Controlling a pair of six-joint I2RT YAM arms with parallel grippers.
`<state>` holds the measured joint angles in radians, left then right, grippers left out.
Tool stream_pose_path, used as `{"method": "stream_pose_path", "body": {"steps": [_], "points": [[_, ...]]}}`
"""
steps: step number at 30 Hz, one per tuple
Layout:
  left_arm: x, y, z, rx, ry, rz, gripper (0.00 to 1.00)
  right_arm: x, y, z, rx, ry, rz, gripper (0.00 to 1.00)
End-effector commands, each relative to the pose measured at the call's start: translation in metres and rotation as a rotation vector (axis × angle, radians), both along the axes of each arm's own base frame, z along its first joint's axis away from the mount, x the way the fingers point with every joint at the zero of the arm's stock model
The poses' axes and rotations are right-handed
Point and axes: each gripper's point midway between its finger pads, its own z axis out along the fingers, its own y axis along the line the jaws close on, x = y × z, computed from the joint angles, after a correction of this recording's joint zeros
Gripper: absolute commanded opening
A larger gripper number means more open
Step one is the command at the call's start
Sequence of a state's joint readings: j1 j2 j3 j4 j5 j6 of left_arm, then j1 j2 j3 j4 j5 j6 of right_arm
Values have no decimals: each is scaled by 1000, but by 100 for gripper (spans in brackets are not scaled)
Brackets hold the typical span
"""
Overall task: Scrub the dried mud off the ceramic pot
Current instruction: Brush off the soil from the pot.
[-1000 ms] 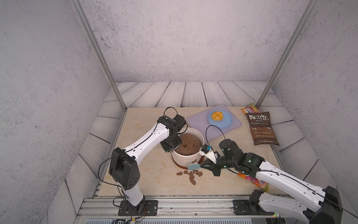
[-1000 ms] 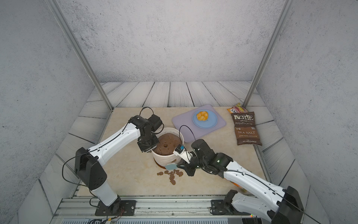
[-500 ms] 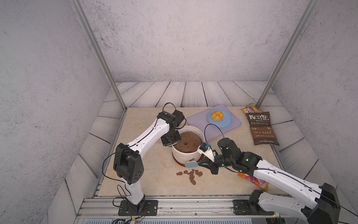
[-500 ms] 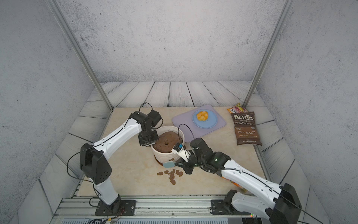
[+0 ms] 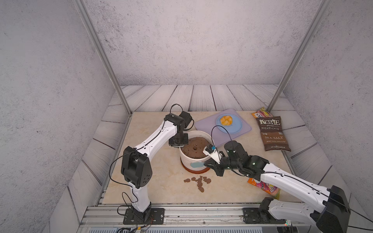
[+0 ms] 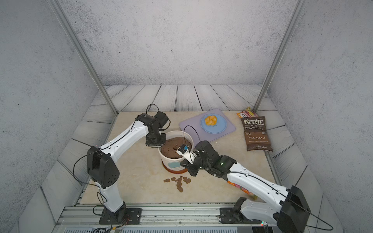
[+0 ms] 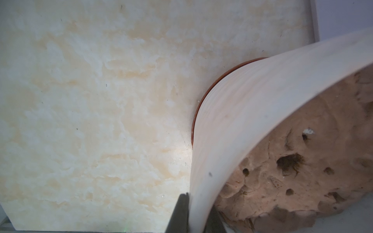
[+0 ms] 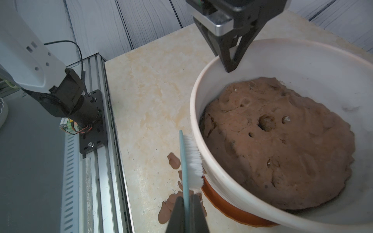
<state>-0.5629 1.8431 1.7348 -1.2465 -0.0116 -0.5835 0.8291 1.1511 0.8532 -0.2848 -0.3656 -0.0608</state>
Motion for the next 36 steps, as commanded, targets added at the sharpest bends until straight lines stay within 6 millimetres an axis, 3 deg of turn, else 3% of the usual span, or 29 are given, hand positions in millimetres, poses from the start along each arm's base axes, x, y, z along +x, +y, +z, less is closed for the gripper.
{"method": "stream_pose_path", "body": {"steps": [1,14,25,28,36], "points": [[4,5,-19,64,33,-86,8,20,-1,5,-16,-84,-59,0],[-1,-5,-25,8,63,-122,8,22,-16,-56,-122,-48,-143,0],[-4,-7,-29,-5,75,-135,8,6,-24,-86,-156,41,-132,0],[-2,-6,-29,10,66,-143,9,-8,-25,-86,-158,87,-85,0],[11,-2,-24,58,12,-264,13,-46,-17,-59,-67,196,68,0]]}}
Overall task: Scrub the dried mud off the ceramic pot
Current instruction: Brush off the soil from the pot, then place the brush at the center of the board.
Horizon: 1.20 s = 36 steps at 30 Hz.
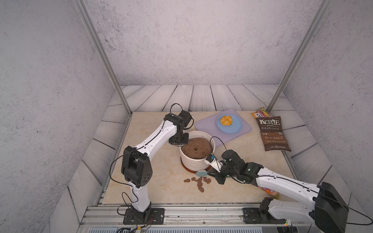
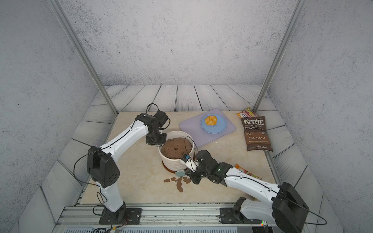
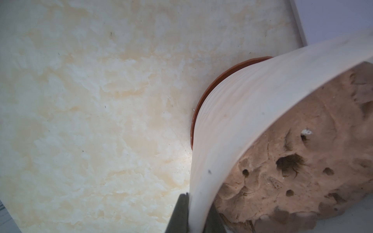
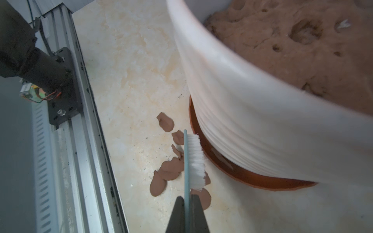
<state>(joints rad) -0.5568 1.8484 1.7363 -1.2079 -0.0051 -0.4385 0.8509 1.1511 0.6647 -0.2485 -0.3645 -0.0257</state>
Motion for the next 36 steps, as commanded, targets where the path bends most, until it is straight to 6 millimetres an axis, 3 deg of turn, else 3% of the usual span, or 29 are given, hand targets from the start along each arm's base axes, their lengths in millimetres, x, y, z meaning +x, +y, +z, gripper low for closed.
{"method": "stream_pose_path", "body": {"steps": [1,6,14,21,28,36], "points": [[4,3,-24,72,35,-145,13,-23,4,19,58,88,79,0],[14,6,-19,127,19,-256,12,-32,7,38,93,103,122,0],[30,6,-11,157,-23,-433,11,-27,8,60,101,62,129,0],[42,9,-7,205,-61,-591,9,-24,10,66,104,56,125,0],[54,-3,-6,192,-128,-750,8,-18,12,70,115,64,109,0],[70,3,-4,224,-166,-833,8,-10,10,77,126,53,81,0]]}}
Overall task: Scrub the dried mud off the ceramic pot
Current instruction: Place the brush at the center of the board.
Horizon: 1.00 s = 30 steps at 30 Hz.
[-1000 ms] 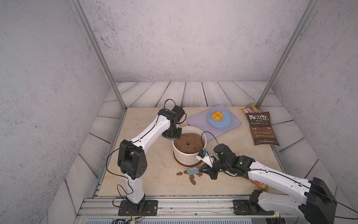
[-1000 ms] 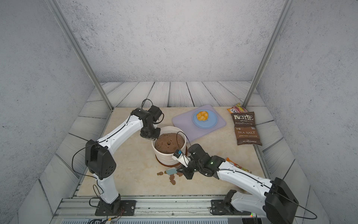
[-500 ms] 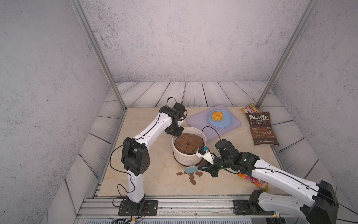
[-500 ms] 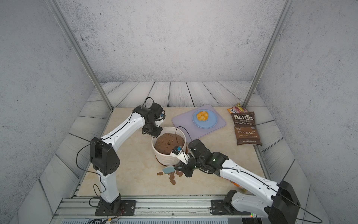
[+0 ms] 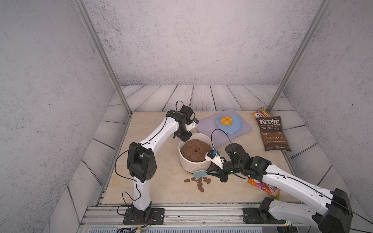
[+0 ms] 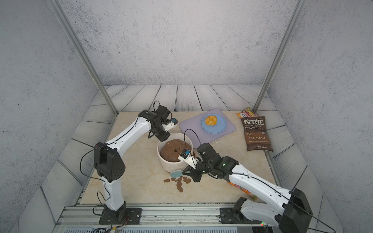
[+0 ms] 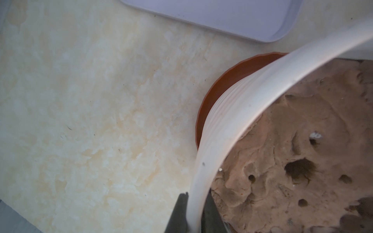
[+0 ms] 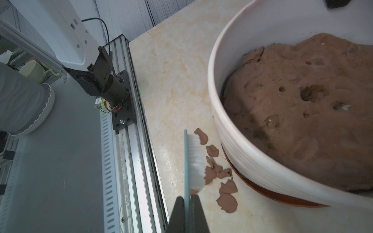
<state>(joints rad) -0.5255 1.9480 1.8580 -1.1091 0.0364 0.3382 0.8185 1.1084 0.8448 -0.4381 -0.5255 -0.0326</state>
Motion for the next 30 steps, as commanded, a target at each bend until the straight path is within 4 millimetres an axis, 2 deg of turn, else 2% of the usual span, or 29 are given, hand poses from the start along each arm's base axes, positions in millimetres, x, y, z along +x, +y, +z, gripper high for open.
{"method": "stream_pose_path", "body": {"steps": [1,9,21,27,30], "points": [[23,25,-8,143,-72,-100,8,3,2,13,26,-6,-5,0],[27,17,-11,118,-67,-129,15,4,0,11,12,8,14,0],[26,7,8,69,-100,-116,29,8,-16,-6,-98,-23,9,0],[25,4,25,42,-118,-63,46,6,-26,-5,-135,-25,22,0],[19,2,36,6,-104,-36,58,6,-28,-3,-132,-29,19,0]]}}
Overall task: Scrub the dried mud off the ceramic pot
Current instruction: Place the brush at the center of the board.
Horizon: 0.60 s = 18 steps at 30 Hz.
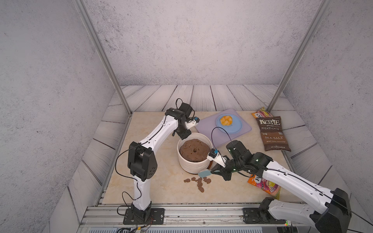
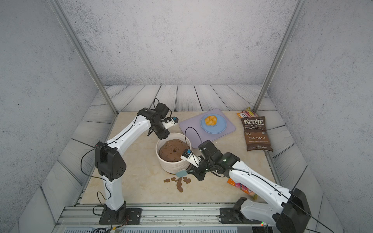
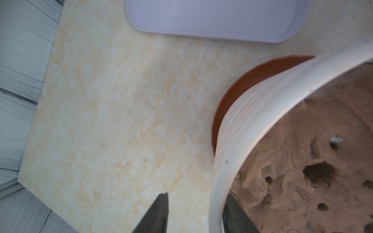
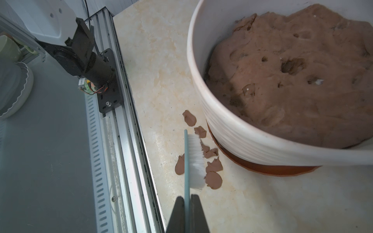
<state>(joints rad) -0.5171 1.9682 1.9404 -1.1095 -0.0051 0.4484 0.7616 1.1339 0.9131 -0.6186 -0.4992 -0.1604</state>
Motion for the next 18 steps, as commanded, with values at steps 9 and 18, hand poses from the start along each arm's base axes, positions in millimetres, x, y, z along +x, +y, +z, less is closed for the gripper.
{"method": "stream_pose_path", "body": {"steps": [9,18], "points": [[2,7,59,-173,-58,352,86,1,-12,6,2,-14,-26,0],[5,30,75,-317,-132,599,94,8,-34,-12,-72,-8,-181,0]]}}
